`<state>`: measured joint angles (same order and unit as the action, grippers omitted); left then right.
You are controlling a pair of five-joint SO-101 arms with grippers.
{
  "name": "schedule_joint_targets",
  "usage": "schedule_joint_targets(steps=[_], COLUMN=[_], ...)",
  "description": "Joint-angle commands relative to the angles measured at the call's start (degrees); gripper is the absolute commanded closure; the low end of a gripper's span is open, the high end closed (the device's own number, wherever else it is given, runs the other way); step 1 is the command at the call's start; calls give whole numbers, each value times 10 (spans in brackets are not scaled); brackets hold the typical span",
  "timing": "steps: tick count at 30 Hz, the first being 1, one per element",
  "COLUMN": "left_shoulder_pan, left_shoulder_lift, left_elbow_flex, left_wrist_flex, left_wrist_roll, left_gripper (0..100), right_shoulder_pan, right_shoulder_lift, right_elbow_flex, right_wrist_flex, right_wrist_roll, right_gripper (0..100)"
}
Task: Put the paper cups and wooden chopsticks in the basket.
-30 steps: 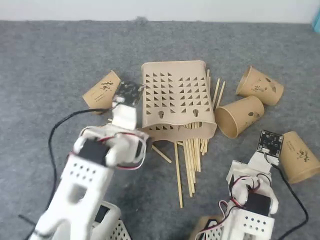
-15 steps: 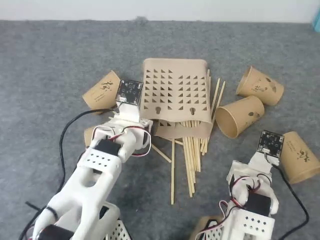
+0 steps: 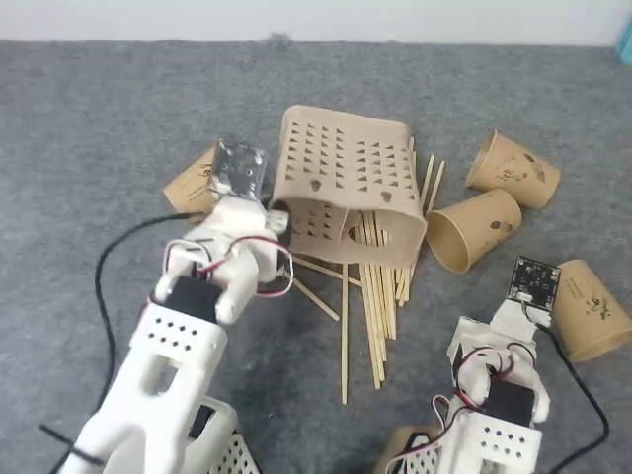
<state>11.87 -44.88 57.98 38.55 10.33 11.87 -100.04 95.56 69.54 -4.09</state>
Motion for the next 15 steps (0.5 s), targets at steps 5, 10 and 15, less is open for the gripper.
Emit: schedule_joint_targets(steps=[5, 10, 15], left_shoulder_pan=[-6, -28, -55], left_shoulder_lift=[101, 251, 358], left_elbow_flex=[-285, -402, -507], left_wrist_flex=[111, 118, 119], left_wrist_roll=[63, 90, 109], left_gripper=[990, 990, 989], right_shoulder_pan=[10, 41, 43], right_shoulder_lift=[-2, -2, -2], right_elbow_flex=[10, 10, 10], right_wrist_flex=[7, 7, 7], right_wrist_roll=[4, 4, 4], right_gripper=[989, 989, 989])
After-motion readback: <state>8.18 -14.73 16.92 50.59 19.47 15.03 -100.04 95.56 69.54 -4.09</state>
